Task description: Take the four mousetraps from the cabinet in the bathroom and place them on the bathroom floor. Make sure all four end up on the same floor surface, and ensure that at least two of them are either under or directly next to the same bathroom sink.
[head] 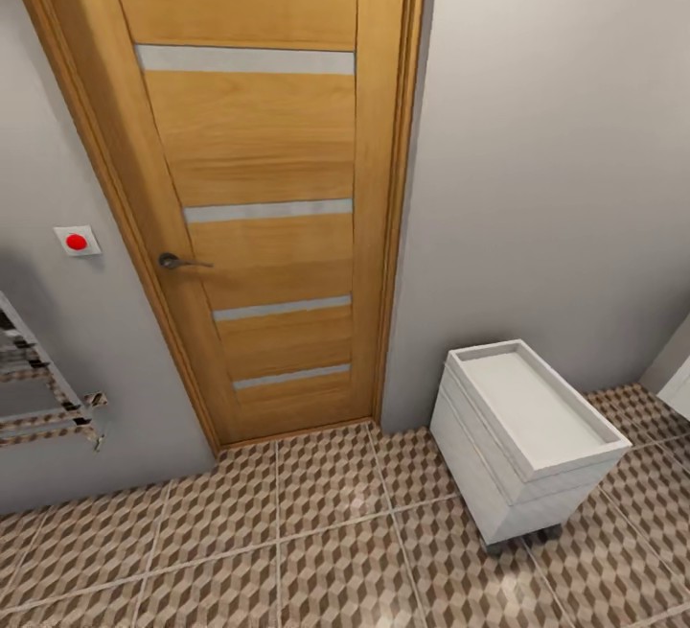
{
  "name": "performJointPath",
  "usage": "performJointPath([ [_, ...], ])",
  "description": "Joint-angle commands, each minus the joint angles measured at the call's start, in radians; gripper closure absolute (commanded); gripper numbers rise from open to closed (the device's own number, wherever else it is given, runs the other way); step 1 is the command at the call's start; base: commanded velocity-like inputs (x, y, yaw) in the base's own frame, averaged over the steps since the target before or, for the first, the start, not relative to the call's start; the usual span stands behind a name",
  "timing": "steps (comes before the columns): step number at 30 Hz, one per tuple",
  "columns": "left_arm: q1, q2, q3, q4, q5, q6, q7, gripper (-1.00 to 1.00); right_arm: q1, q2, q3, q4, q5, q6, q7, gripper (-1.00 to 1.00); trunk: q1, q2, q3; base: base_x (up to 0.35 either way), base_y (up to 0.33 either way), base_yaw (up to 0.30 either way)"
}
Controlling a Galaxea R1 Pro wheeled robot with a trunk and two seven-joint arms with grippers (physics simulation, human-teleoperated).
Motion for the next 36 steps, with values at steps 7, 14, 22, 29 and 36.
performJointPath([
  [7, -0.001, -0.001, -0.009, 0.001, 0.006, -0.003, 0.005, -1.00, 0.000, 0.000, 0.009, 0.000, -0.008, -0.002, -0.002, -1.00, 0.001, -0.002, -0.002, 0.000, 0.000, 0.278],
  [14, -0.001, -0.001, -0.009, 0.001, 0.006, -0.003, 0.005, -1.00, 0.000, 0.000, 0.009, 0.000, -0.008, -0.002, -0.002, -1.00, 0.001, -0.002, -0.002, 0.000, 0.000, 0.278],
  [22, -0.001, -0.001, -0.009, 0.001, 0.006, -0.003, 0.005, -1.00, 0.000, 0.000, 0.009, 0.000, -0.008, -0.002, -0.002, -1.00, 0.001, -0.002, -0.002, 0.000, 0.000, 0.278],
  [29, -0.001, -0.001, -0.009, 0.001, 0.006, -0.003, 0.005, -1.00, 0.000, 0.000, 0.009, 0.000, -0.008, -0.002, -0.002, -1.00, 0.001, -0.002, -0.002, 0.000, 0.000, 0.278],
  [36, -0.001, -0.001, -0.009, 0.001, 0.006, -0.003, 0.005, -1.00, 0.000, 0.000, 0.009, 0.000, -0.008, -0.003, -0.002, -1.00, 0.001, -0.002, -0.002, 0.000, 0.000, 0.279],
])
